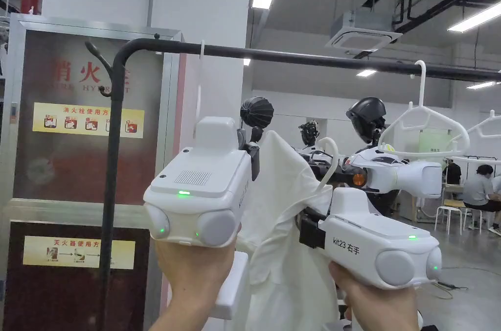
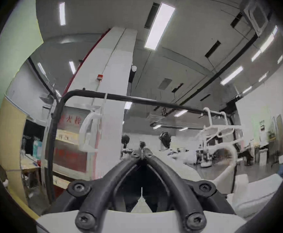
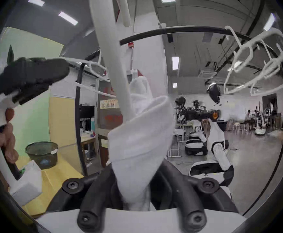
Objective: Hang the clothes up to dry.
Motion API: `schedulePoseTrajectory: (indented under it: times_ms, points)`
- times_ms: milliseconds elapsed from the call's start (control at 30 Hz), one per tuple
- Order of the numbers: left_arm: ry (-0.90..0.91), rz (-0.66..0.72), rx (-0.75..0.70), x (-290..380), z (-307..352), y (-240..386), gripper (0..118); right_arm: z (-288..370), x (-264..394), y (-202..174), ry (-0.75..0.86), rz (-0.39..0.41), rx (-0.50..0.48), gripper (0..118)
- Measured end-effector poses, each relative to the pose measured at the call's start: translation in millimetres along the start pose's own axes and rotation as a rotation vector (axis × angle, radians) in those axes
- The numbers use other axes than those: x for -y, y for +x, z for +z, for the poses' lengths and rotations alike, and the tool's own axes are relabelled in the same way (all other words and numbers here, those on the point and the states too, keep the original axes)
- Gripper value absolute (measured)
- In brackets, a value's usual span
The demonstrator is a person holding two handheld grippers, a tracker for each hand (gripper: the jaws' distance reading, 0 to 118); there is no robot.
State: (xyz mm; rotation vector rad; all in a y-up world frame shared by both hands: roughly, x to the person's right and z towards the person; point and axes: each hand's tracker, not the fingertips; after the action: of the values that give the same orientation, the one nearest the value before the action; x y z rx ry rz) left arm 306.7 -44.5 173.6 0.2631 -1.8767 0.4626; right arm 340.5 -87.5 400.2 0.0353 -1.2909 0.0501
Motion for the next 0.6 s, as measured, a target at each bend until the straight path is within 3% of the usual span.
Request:
schedulePoseTrajectory:
  times_ms: [67,167,267,333,400,500,533,567,600]
  points:
    - [0.008,-0.026,0.016,-1.0,4.4,1.4,0,-8.1,-10.4,7.3,-0.001,-0.036,-0.018,8]
    - [0.028,-0.09,0.025,5.1,10.6,5.6,0,-25.9,-36.4,8.1,0.027,0.021,-0.01,8]
    - [-0.008,-0.106,0.061,6.7,12.5,5.6,0,-52.4,-73.8,12.3,0.021,-0.012,-0.026,9]
    - [-0.002,-0.178,0.027,6.7,11.9,9.7,0,-68.6,-98.4,11.2,0.032,0.017,0.003,8]
    - [-0.014,-0.153,0.057,6.3,8.3,6.2,0,-89.1,-127.3,5.7,0.021,0.077,0.035,8]
    - [-0.028,-0.158,0.041,8.5,-0.4,4.0,0,-121.0,-164.4,17.4,0.011,0.017,-0.004,9]
    - [-0.032,-0.164,0.058,10.0,-0.4,-0.2,0,-129.2,-173.9,16.8,0.009,0.025,0.025,9]
    - [-0.028,-0.167,0.055,12.8,-0.9,-2.5,0,-135.2,-182.3,14.0,0.019,0.103,0.085,9]
    - [-0.028,-0.182,0.042,14.3,-1.1,-4.0,0,-144.1,-189.3,17.4,0.03,0.1,0.081,9]
